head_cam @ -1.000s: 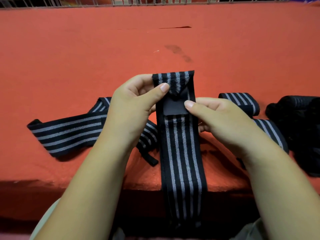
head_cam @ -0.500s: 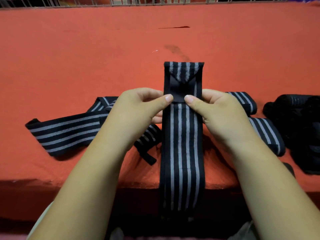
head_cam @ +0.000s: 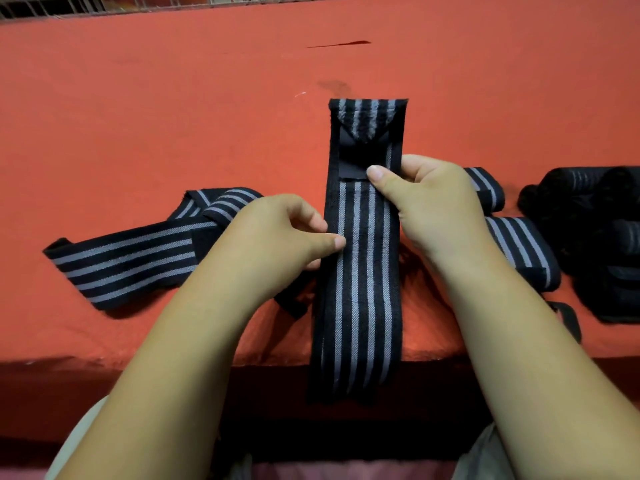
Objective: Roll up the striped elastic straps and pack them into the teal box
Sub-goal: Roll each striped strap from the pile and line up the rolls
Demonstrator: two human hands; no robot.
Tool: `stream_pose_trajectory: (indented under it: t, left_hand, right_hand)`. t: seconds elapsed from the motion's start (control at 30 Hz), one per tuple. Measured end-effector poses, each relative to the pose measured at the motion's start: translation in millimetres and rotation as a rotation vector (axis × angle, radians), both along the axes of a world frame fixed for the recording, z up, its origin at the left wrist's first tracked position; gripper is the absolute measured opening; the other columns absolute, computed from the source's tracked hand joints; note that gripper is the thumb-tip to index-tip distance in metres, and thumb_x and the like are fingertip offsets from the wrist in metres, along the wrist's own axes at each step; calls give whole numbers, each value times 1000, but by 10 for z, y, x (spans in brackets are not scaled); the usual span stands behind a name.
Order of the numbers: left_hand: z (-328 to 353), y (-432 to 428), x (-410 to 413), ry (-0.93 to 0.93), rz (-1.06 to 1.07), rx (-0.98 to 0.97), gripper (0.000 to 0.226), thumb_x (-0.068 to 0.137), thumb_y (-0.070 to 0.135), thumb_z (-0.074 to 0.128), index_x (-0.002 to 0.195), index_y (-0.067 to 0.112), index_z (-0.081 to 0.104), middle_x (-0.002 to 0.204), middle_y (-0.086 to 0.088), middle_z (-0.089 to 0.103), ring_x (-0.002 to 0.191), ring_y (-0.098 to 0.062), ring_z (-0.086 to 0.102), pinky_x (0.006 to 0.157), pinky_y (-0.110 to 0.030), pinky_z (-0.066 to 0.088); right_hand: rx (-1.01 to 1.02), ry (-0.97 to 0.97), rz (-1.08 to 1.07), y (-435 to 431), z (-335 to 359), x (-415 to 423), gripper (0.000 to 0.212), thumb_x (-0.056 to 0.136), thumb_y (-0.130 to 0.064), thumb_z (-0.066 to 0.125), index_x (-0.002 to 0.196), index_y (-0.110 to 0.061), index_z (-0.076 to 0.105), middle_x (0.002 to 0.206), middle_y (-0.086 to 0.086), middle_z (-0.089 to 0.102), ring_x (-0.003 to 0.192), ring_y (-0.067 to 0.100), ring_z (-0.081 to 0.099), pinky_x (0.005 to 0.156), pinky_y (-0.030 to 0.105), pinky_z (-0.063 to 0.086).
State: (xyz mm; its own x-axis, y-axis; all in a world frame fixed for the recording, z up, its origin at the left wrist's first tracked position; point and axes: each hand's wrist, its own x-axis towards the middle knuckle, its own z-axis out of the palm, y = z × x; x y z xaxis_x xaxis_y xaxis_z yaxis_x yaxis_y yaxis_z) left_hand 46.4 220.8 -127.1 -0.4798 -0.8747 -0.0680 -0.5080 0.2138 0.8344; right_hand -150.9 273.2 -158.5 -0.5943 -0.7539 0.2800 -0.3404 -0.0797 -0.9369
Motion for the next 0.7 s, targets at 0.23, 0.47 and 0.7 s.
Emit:
stream_pose_trajectory:
  t: [0.23,0.47,0.7]
  left_hand:
    - [-60,50,102,-123,-113,40,22,88,32,90,82,15,78,74,-4,78,69,-23,75,79,-44,65]
    - [-83,13,247,-15,-162,124,11,96,13,81,86,9,77,80,-9,81,75,-18,80,74,-33,63]
    - [-81,-69,250,55,-226,249,7,96,6,79,96,3,73,82,-9,80,75,-20,78,69,-24,62]
  right_hand:
    - [-8,-6,-23,31,8,-26,29,95,-38,74,100,-10,79,94,15,81,94,44,74,83,63,60]
    - [-17,-11,19,80,23,-25,31,94,-41,74,102,-11,78,96,13,80,97,43,74,86,66,58]
    - [-38,-18,43,123,28,-55,28,96,-37,74,103,-10,78,101,14,80,93,32,77,91,65,58]
